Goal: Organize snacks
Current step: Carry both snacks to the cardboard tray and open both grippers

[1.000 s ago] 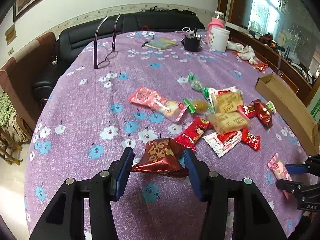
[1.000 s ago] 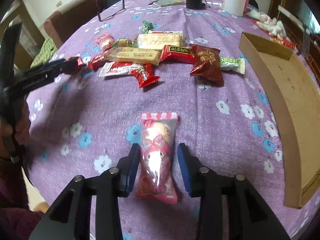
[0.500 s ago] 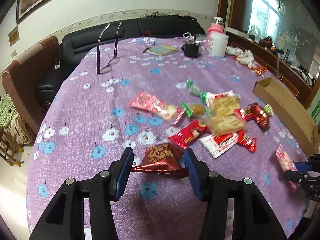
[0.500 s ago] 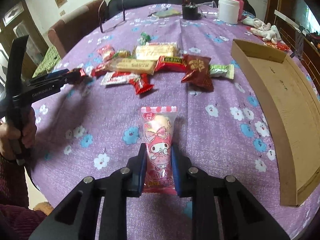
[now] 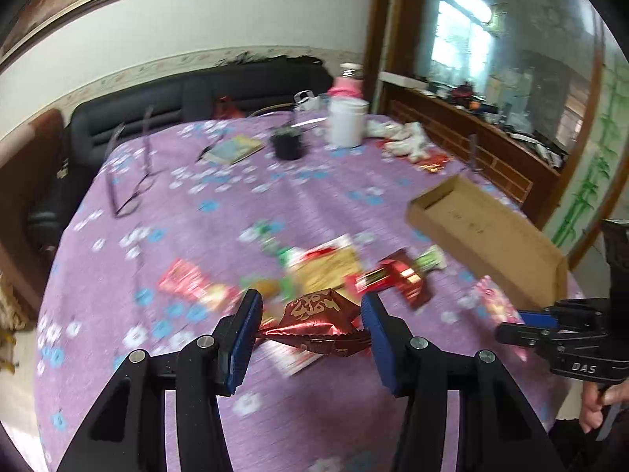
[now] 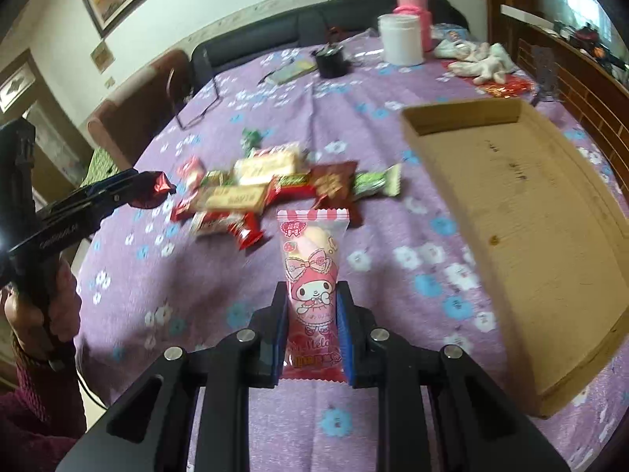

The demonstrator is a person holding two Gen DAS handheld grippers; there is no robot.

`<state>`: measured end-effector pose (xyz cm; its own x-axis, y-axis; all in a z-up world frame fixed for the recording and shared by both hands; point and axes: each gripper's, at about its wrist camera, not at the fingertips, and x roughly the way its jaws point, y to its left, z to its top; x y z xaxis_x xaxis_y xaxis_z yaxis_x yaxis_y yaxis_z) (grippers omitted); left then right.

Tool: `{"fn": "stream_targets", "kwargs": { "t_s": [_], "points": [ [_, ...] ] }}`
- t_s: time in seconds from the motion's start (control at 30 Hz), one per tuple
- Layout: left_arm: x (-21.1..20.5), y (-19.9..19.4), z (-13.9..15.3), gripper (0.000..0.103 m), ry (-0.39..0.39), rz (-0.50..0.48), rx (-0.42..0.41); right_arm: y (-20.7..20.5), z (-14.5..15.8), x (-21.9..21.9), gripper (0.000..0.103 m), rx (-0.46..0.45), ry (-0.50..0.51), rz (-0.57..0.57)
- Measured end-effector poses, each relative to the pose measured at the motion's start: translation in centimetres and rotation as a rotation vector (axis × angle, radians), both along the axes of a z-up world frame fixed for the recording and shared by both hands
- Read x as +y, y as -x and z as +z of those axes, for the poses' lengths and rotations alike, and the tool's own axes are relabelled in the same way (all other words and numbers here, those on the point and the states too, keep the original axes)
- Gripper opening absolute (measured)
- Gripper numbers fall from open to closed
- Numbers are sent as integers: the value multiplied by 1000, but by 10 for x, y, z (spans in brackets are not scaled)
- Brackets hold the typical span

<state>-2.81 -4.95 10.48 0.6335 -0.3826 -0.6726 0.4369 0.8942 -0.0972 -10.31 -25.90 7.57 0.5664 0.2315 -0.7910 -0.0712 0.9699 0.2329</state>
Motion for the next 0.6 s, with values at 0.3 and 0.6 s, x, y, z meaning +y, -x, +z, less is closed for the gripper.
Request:
{"fn": "stream_targets", "kwargs": {
  "t_s": [0.3,0.6],
  "points": [
    [-90,-16,19,55,21,-139,-1,-9,16,-61,21,-39,-68,-137],
    [-188,-48,10,55,36,-234,59,-37,6,-133,21,-3,-106,-302]
  ]
}}
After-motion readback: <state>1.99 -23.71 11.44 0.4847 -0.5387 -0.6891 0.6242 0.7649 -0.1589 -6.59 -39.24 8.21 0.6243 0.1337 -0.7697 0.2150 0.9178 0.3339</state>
